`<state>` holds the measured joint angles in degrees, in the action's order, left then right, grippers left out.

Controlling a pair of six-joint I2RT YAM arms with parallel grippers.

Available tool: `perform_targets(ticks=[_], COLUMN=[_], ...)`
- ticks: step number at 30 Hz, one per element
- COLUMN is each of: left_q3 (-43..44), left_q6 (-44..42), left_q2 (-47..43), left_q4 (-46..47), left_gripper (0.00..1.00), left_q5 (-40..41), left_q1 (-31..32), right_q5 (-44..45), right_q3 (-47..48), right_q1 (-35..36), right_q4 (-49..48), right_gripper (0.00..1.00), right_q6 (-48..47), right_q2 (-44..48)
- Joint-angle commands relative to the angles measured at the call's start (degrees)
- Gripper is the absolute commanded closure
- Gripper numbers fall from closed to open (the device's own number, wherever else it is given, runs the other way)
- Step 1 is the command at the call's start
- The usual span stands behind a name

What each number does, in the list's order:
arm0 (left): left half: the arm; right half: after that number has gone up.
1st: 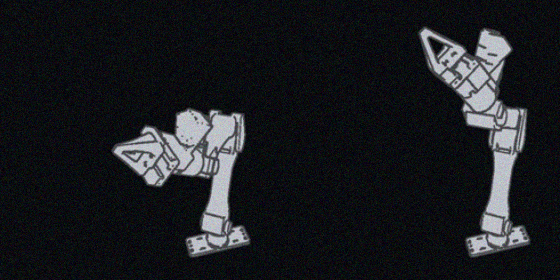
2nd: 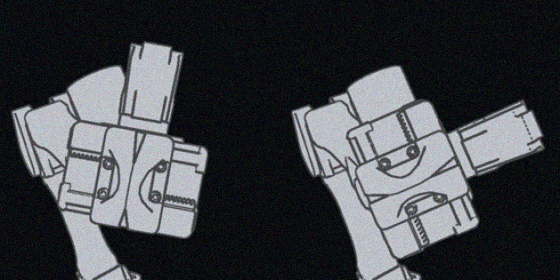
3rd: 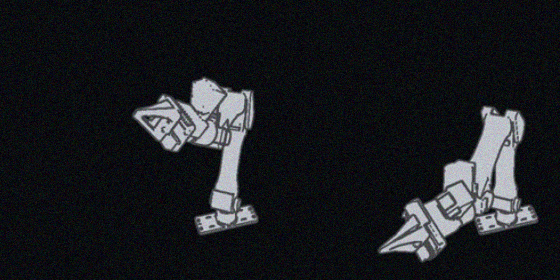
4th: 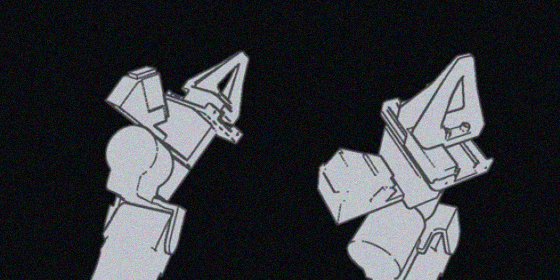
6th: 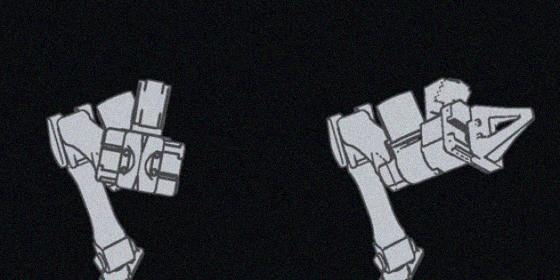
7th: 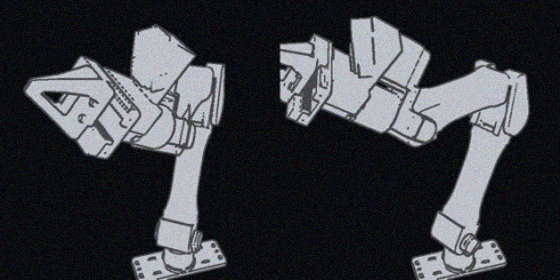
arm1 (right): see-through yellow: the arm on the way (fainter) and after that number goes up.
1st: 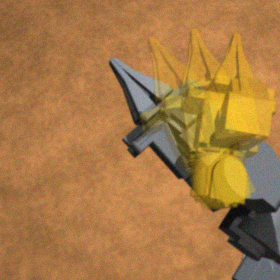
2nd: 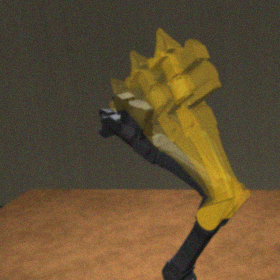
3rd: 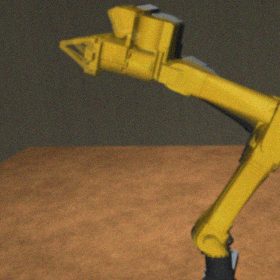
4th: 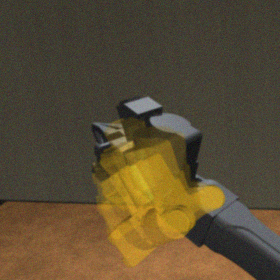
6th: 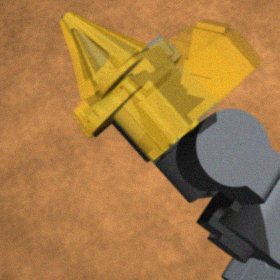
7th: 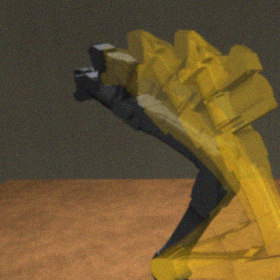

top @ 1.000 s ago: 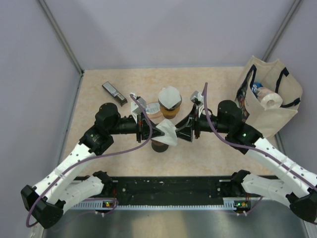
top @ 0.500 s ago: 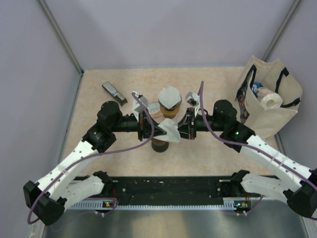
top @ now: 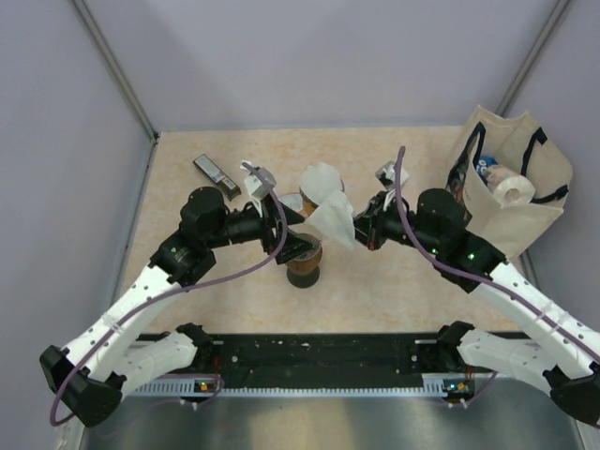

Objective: Place the coffee filter in the dripper

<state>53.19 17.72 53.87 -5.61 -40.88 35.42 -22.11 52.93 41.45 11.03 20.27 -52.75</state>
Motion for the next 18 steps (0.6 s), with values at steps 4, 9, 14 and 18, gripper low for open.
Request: perform_targets(ticks=[4,9,14,18], left_q3=[13.39,23.79,25.47,25.38], left_q6=[8.64,12.69,14.36,15.77], left_q2=[6.93,19.06,24.61,26.81], left_q4=[-3.78,-6.09,-2.49,1.39], left_gripper=[0.01,0.01,0.01,0.01], left_q5=[16.79,8.64,7.59,5.29], left_q1=[0.18,1.05,4.39,6.59], right_q5=[32.02,32.4,30.12,23.27], right_q3=[7.27,8.34,6.84,6.05], right_q1=[-0.49,-0.41,-0.23,-0.23], right_q4=[14.72,14.82,11.48,8.31], right_gripper=[1.0,1.0,1.0,1.0], right_q6=[-3.75,-4.54,-4.89,-5.59], right_q2=[-1.38,-2.71,-1.21,-0.77])
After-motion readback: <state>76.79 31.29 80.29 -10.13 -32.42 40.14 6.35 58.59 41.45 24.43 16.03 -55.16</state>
